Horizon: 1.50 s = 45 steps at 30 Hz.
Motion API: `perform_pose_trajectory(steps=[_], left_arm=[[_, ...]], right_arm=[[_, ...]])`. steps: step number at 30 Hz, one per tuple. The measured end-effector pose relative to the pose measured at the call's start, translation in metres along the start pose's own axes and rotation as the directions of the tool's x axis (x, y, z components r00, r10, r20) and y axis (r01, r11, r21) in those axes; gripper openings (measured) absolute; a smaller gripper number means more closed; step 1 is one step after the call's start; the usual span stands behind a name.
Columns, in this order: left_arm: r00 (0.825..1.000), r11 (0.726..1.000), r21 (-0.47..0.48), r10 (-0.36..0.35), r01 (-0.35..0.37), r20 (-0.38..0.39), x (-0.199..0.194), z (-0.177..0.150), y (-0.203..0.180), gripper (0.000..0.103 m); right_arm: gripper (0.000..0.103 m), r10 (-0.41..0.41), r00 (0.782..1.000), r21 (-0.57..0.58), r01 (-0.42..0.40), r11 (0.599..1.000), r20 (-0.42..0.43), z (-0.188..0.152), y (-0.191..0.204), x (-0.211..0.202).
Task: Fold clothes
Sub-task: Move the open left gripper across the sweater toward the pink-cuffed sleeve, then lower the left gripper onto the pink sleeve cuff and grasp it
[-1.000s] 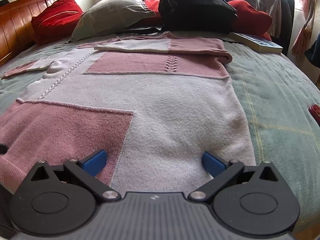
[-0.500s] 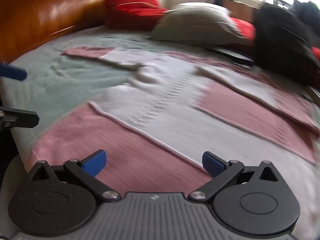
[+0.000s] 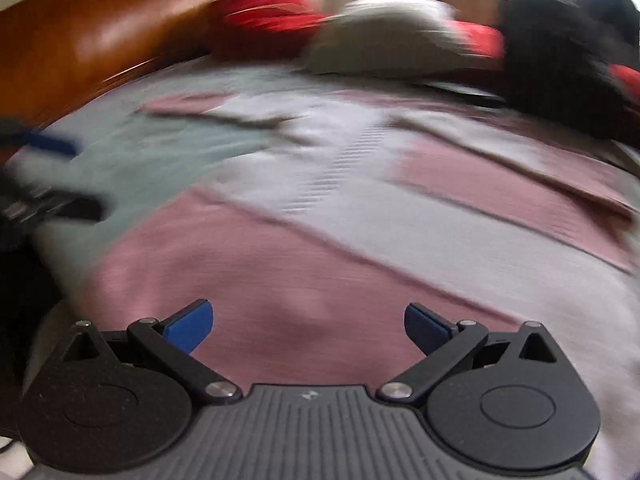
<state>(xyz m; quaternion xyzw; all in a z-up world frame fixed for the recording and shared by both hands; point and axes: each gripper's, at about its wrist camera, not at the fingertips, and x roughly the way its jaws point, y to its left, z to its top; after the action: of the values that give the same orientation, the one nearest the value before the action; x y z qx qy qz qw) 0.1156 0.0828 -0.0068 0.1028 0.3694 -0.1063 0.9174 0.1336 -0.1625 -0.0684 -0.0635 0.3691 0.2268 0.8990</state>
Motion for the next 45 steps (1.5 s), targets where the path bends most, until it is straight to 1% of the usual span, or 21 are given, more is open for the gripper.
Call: perform_pose_trajectory(steps=[2, 5, 7, 8, 9, 11, 12, 15, 19, 22, 24, 27, 29, 31, 34, 37, 41, 42, 45], left_arm=[[1.0, 1.0, 0.002, -0.028, 0.028, 0.007, 0.004, 0.005, -0.006, 0.102], [0.998, 0.998, -0.004, -0.056, 0.057, 0.019, 0.01, 0.014, -0.014, 0.102], [0.996, 0.997, -0.018, -0.08, 0.08, 0.032, 0.014, 0.018, -0.019, 0.102], [0.995, 0.995, -0.028, -0.093, 0.094, 0.036, 0.016, 0.02, -0.02, 0.102], [0.993, 0.993, -0.04, -0.111, 0.112, 0.038, 0.019, 0.022, -0.022, 0.102], [0.988, 0.986, -0.066, -0.15, 0.152, 0.036, 0.027, 0.025, -0.025, 0.102], [0.985, 0.982, -0.078, -0.169, 0.171, 0.033, 0.031, 0.026, -0.026, 0.102], [0.978, 0.973, -0.098, -0.208, 0.209, 0.02, 0.042, 0.028, -0.027, 0.102], [0.98, 0.974, -0.111, -0.193, 0.196, 0.039, 0.042, 0.031, -0.013, 0.102], [0.985, 0.978, -0.128, -0.157, 0.165, 0.07, 0.037, 0.034, 0.012, 0.102], [0.987, 0.98, -0.139, -0.129, 0.142, 0.096, 0.033, 0.036, 0.037, 0.102], [0.991, 0.981, -0.182, -0.052, 0.074, 0.123, 0.032, 0.037, 0.081, 0.102], [0.991, 0.973, -0.229, 0.008, 0.023, 0.133, 0.035, 0.037, 0.113, 0.102], [0.989, 0.957, -0.29, 0.06, -0.018, 0.138, 0.043, 0.034, 0.143, 0.102], [0.984, 0.935, -0.35, 0.108, -0.054, 0.138, 0.061, 0.028, 0.176, 0.102], [0.985, 0.905, -0.42, 0.12, -0.059, 0.121, 0.084, 0.021, 0.202, 0.102], [0.992, 0.863, -0.505, 0.068, -0.004, 0.109, 0.111, 0.013, 0.226, 0.102], [0.992, 0.858, -0.513, 0.069, -0.004, 0.109, 0.116, 0.012, 0.229, 0.102], [0.991, 0.855, -0.519, 0.077, -0.01, 0.106, 0.128, 0.013, 0.235, 0.102]], right_arm=[[0.103, -0.08, 0.997, 0.05, 0.081, 0.995, -0.006, -0.009, -0.034, -0.013], [0.103, -0.174, 0.983, 0.121, 0.181, 0.976, -0.063, -0.033, -0.074, -0.027], [0.103, -0.199, 0.973, 0.151, 0.215, 0.965, -0.116, -0.054, -0.087, -0.031], [0.103, -0.204, 0.971, 0.167, 0.224, 0.96, -0.125, -0.064, -0.092, -0.034], [0.103, -0.2, 0.974, 0.182, 0.217, 0.959, -0.106, -0.071, -0.092, -0.04], [0.103, -0.213, 0.972, 0.185, 0.228, 0.956, -0.098, -0.076, -0.088, -0.044], [0.103, -0.221, 0.971, 0.187, 0.236, 0.954, -0.095, -0.077, -0.086, -0.045], [0.103, -0.255, 0.964, 0.203, 0.265, 0.943, -0.071, -0.064, -0.081, -0.044], [0.103, -0.269, 0.963, 0.211, 0.263, 0.941, 0.001, -0.038, -0.079, -0.042], [0.103, -0.236, 0.971, 0.223, 0.22, 0.95, 0.047, -0.023, -0.079, -0.038], [0.103, -0.209, 0.976, 0.233, 0.191, 0.953, 0.058, -0.018, -0.077, -0.036], [0.103, -0.173, 0.983, 0.272, 0.15, 0.951, 0.063, -0.012, -0.077, -0.033], [0.103, -0.15, 0.986, 0.301, 0.124, 0.946, 0.066, -0.009, -0.078, -0.032], [0.103, -0.127, 0.99, 0.329, 0.097, 0.939, 0.069, -0.006, -0.079, -0.03], [0.103, -0.077, 0.994, 0.328, 0.045, 0.944, 0.083, 0.008, -0.073, -0.028], [0.103, -0.021, 0.997, 0.282, 0.0, 0.959, 0.073, 0.029, -0.056, -0.022], [0.103, 0.053, 0.998, 0.203, -0.055, 0.978, 0.016, 0.057, -0.022, 0.003], [0.103, 0.07, 0.998, 0.186, -0.069, 0.98, 0.002, 0.063, -0.013, 0.01], [0.103, 0.112, 0.993, 0.13, -0.106, 0.986, -0.039, 0.08, 0.013, 0.028]])
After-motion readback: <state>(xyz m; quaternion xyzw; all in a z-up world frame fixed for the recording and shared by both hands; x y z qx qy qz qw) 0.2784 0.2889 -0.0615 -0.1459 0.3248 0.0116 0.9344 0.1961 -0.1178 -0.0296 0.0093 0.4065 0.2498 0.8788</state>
